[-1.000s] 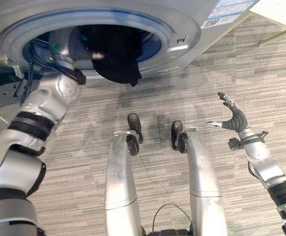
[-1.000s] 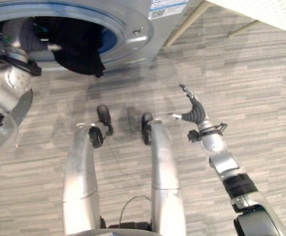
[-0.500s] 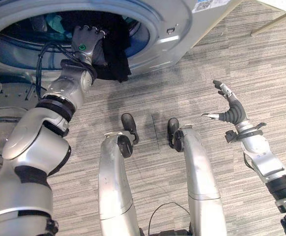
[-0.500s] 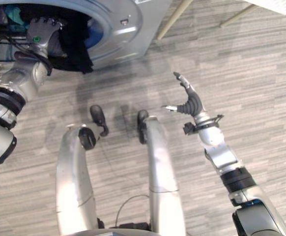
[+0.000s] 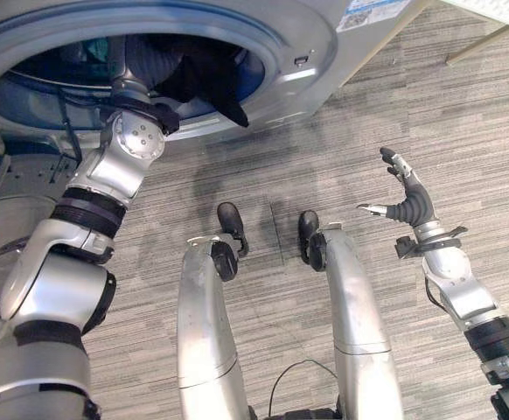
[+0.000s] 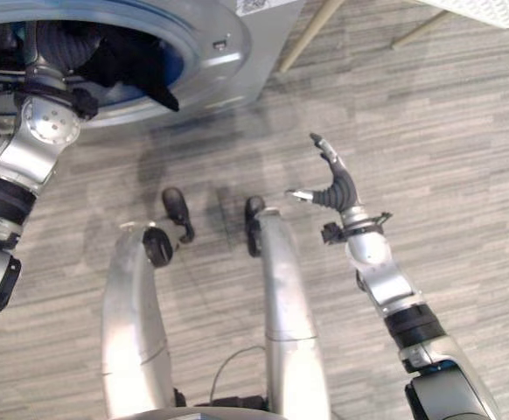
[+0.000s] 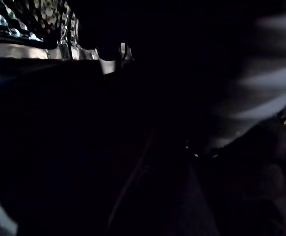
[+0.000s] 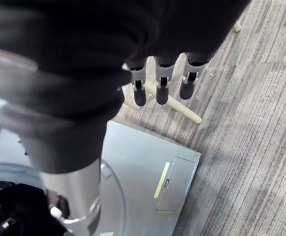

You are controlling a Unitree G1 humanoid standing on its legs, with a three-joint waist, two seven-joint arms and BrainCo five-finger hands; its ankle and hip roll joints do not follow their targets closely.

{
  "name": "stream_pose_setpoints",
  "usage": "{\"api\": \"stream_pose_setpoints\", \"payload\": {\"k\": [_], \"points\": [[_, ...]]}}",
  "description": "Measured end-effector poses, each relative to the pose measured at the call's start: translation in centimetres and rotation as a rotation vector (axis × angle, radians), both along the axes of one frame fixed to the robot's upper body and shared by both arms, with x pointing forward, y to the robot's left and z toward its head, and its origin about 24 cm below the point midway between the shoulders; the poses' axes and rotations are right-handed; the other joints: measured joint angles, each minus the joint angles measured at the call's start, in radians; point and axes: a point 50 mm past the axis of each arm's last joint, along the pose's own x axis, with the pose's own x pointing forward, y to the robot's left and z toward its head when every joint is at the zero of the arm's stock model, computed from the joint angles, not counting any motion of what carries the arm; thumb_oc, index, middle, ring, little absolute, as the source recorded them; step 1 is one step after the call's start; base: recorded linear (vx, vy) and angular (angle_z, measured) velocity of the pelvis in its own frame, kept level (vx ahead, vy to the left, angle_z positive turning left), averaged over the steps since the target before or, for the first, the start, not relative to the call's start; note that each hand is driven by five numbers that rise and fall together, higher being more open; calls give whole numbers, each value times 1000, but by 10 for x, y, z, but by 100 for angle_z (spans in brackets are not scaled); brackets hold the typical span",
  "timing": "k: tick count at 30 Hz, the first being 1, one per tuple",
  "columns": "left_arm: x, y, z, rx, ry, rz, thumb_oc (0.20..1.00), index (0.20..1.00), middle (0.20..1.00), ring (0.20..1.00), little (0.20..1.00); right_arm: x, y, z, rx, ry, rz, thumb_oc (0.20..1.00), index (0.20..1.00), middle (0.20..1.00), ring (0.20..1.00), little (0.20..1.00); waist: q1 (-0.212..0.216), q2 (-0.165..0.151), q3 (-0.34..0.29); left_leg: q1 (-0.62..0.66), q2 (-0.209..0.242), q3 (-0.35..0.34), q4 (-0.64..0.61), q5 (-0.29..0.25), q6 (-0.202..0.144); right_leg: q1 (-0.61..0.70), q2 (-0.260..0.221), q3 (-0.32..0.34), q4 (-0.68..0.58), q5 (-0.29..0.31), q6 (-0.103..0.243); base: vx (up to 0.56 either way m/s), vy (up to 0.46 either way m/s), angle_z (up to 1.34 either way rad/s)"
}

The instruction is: Grab the laundry basket,head to the washer,open it,put in the laundry and shut it.

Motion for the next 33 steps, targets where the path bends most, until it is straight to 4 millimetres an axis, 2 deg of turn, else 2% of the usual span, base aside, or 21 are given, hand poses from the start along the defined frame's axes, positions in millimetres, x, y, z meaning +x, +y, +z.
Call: {"api": "stream_pose_setpoints", "payload": {"k": [2, 7, 8, 9, 11, 12, 18, 20, 21, 23, 24, 25, 28, 29, 31, 32, 33], "points": [[-5, 9, 15, -68, -97, 48, 200, 200, 200, 200, 200, 0, 1, 0, 3, -4, -2, 1000, 1000, 1000, 1000, 1000, -1, 0, 0, 2, -1, 0, -16, 3, -3, 1, 1, 0, -15, 2, 0, 0, 0, 0], [-15, 23, 60, -92, -268, 173, 200, 200, 200, 200, 200, 0, -2, 3, -12, -11, -5, 1000, 1000, 1000, 1000, 1000, -4, 0, 0, 3, -3, 3, -26, 12, -5, 5, 0, 0, -30, 11, 9, 5, 14, 0], [-18, 27, 72, -81, -302, 216, 278, 278, 278, 278, 278, 0, -4, 4, -19, -15, -7, 1000, 1000, 1000, 1000, 1000, -5, 0, 0, 3, -3, 3, -26, 12, -6, 6, 0, 0, -33, 11, 9, 10, 34, -1], [-22, 30, 84, -67, -334, 253, 1000, 1000, 1000, 1000, 1000, -1, -5, 5, -27, -21, -5, 1000, 1000, 1000, 1000, 1000, -7, 0, 0, 3, -3, 3, -28, 12, -6, 7, 0, 0, -36, 12, 10, -1, 32, -2], [-26, 32, 107, -58, -370, 308, 1000, 1000, 1000, 1000, 1000, -1, -6, 9, -38, -34, -1, 1000, 1000, 1000, 1000, 1000, -10, 0, 0, 3, -4, -1, -30, 12, -6, 14, 0, -5, -46, 13, 11, -2, 16, -1], [-26, 32, 111, -54, -365, 311, 1000, 1000, 1000, 1000, 1000, 0, -7, 11, -42, -37, 0, 1000, 1000, 1000, 1000, 1000, -11, 0, 0, 4, -5, -4, -31, 12, -6, 16, -1, -7, -48, 13, 11, 0, 0, 0], [-14, 25, 102, 17, -207, 238, 1000, 1000, 1000, 1000, 1000, 2, -7, 17, -56, -48, 10, 1000, 1000, 1000, 1000, 1000, -11, 0, 0, 15, -12, -7, -44, 14, -6, 28, -9, -12, -57, 13, 11, 2, 22, 3], [-13, 10, 97, 56, -178, 150, 1000, 1000, 1000, 1000, 1000, 2, -9, 18, -59, -44, 7, 1000, 1000, 1000, 1000, 1000, -6, 0, 0, 28, -13, -8, -48, 15, -7, 44, -10, -15, -63, 13, 11, -12, 18, 0], [-14, 3, 91, 33, -167, 84, 1000, 1000, 1000, 1000, 1000, 4, -10, 18, -56, -40, 0, 1000, 1000, 1000, 1000, 1000, -1, 2, 1, 44, -16, -7, -57, 16, -7, 59, -13, -15, -67, 13, 11, -19, 3, 5], [-10, -10, 65, 50, -110, -19, 1000, 1000, 1000, 1000, 1000, 5, -12, 15, -56, -20, -15, 1000, 1000, 1000, 1000, 1000, -1, 1, -1, 89, -19, -4, -78, 18, -9, 102, -14, -13, -87, 13, 11, -39, 4, 5], [-7, -9, 54, 56, -69, -27, 1000, 1000, 1000, 1000, 1000, 5, -12, 16, -52, -26, -15, 1000, 1000, 1000, 1000, 1000, 7, 1, -3, 115, -20, -5, -94, 19, -9, 128, -15, -16, -101, 12, 11, -89, 14, 5], [-7, -3, 33, 30, -23, -40, 1000, 1000, 1000, 1000, 1000, 5, -14, 16, -49, -24, -28, 1000, 1000, 1000, 1000, 1000, 11, 3, -16, 143, -24, 4, -126, 26, -12, 147, -17, -10, -123, 13, 11, -99, 8, 6], [-12, 7, 4, -24, 22, -61, 1000, 1000, 1000, 1000, 1000, 5, -16, 15, -43, -14, -39, 1000, 1000, 1000, 1000, 1000, 19, 9, -15, 191, -30, 9, -177, 45, -18, 189, -20, -11, -166, 31, 7, -89, 9, 4], [-13, 11, -44, -99, 116, -81, 1000, 1000, 1000, 1000, 1000, 7, -17, 1, -22, 34, -60, 1000, 1000, 1000, 1000, 1000, 22, 10, -14, 266, -35, 12, -227, 53, -23, 261, -22, -12, -212, 37, 12, -96, 3, 9], [-20, 9, -111, -166, 279, -96, 1000, 1000, 1000, 1000, 1000, 0, -16, -23, -12, 110, -67, 1000, 1000, 1000, 1000, 1000, 25, 8, -33, 363, -47, 11, -292, 63, -32, 356, -26, -16, -271, 38, 15, -94, 3, 14], [-40, 12, -154, -303, 341, -122, 1000, 1000, 1000, 1000, 1000, -4, -18, -39, 7, 161, -85, 1000, 1000, 1000, 1000, 1000, 47, 11, -36, 438, -55, 12, -368, 74, -40, 426, -30, -21, -335, 48, 16, -69, -3, 12], [-47, 8, -171, -350, 370, -133, 1000, 1000, 1000, 1000, 1000, -6, -21, -47, 14, 192, -102, 1000, 1000, 1000, 1000, 1000, 46, 13, -42, 470, -61, 14, -406, 91, -41, 450, -29, -17, -366, 61, 22, -53, -12, 13]]}}
